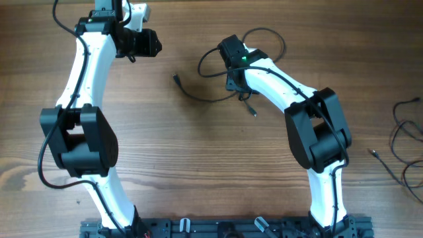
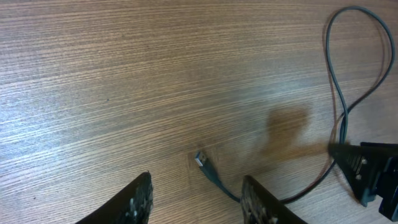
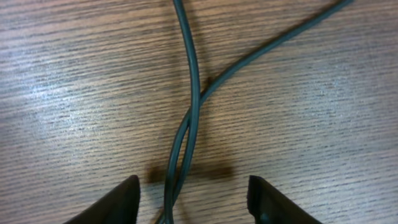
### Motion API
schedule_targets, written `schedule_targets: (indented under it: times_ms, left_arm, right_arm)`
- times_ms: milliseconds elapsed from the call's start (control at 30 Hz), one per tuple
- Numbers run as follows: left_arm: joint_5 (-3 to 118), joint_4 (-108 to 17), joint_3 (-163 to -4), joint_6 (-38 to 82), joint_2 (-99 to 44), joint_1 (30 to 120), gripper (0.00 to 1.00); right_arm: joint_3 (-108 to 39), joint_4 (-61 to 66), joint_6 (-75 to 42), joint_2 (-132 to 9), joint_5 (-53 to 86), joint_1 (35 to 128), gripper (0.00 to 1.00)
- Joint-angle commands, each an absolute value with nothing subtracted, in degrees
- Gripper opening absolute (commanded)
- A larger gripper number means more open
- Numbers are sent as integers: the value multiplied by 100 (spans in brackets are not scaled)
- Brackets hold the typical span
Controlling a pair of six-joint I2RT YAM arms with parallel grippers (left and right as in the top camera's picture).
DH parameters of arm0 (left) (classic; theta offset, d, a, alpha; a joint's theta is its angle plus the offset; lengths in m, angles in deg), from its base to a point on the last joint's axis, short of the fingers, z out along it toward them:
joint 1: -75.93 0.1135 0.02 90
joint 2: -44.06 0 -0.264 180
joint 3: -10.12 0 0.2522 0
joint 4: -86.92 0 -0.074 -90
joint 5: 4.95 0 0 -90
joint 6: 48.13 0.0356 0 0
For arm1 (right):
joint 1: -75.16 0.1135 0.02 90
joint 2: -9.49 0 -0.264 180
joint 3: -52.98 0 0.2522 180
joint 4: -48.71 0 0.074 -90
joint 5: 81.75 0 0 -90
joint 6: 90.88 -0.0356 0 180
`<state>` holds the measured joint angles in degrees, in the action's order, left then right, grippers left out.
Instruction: Untangle cables
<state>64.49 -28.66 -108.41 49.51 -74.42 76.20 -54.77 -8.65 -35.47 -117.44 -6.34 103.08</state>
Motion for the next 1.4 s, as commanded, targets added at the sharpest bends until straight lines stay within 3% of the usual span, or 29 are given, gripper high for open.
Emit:
schedule_targets:
  times_ms: [0, 67, 100, 167, 333, 367, 400, 433, 500, 633, 667, 733, 867, 933, 1000, 1300, 1367]
  left_arm:
    - [6340, -2818, -10930, 5047, -7217, 7637, 48]
    - [6340, -2816, -10930, 5064, -7175, 7637, 48]
    - [6340, -2812, -10930, 5067, -7133, 7637, 49]
    - [6340, -2812, -10930, 5073, -7055, 7642, 50]
    - [6342, -2764, -10930, 5198, -6998, 7644, 54]
    - [6342, -2711, -10930, 5215, -6998, 7646, 55]
    - [6342, -2702, -10930, 5215, -6998, 7648, 55]
    - [6342, -2700, -10930, 5215, -6996, 7646, 55]
    - [6342, -2694, -10930, 5215, -6996, 7646, 55]
    - [6342, -2670, -10930, 5217, -6994, 7646, 55]
    - [6342, -2670, -10930, 5220, -6994, 7648, 56]
    - [6342, -2670, -10930, 5217, -6994, 7648, 55]
    - [6342, -2654, -10930, 5217, -6994, 7646, 56]
    - [6342, -2604, -10930, 5270, -6994, 7648, 56]
    - [6342, -2556, -10930, 5349, -6994, 7646, 56]
    - [6342, -2543, -10930, 5349, -6994, 7646, 57]
    - [6342, -2543, -10930, 5349, -6994, 7646, 57]
  right_arm:
    - [-5477, -937, -3540, -11806, -630, 10295, 46]
    - [-5477, -983, -3540, -11806, -627, 10295, 20]
    - [-5477, -1004, -3544, -11806, -627, 10295, 12]
    - [-5477, -1046, -3544, -11803, -603, 10295, 6]
    - [-5477, -1050, -3557, -11806, -520, 10295, 4]
    - [-5477, -1053, -3557, -11803, -509, 10295, 7]
    - [-5477, -1055, -3555, -11806, -498, 10295, 24]
    - [-5477, -1057, -3555, -11806, -492, 10295, 50]
    - [-5477, -1055, -3590, -11806, -479, 10295, 66]
    - [-5477, -956, -3697, -11803, -479, 10295, 67]
    - [-5477, -943, -3697, -11803, -479, 10295, 64]
    - [-5477, -928, -3693, -11806, -477, 10295, 45]
    - [-5477, -889, -3693, -11806, -477, 10295, 40]
    - [-5477, -843, -3704, -11806, -455, 10295, 40]
    - [-5477, -832, -3702, -11808, -413, 10295, 48]
    - [-5477, -867, -3704, -11825, -411, 10295, 49]
    - [-5477, -856, -3704, -11856, -383, 10295, 57]
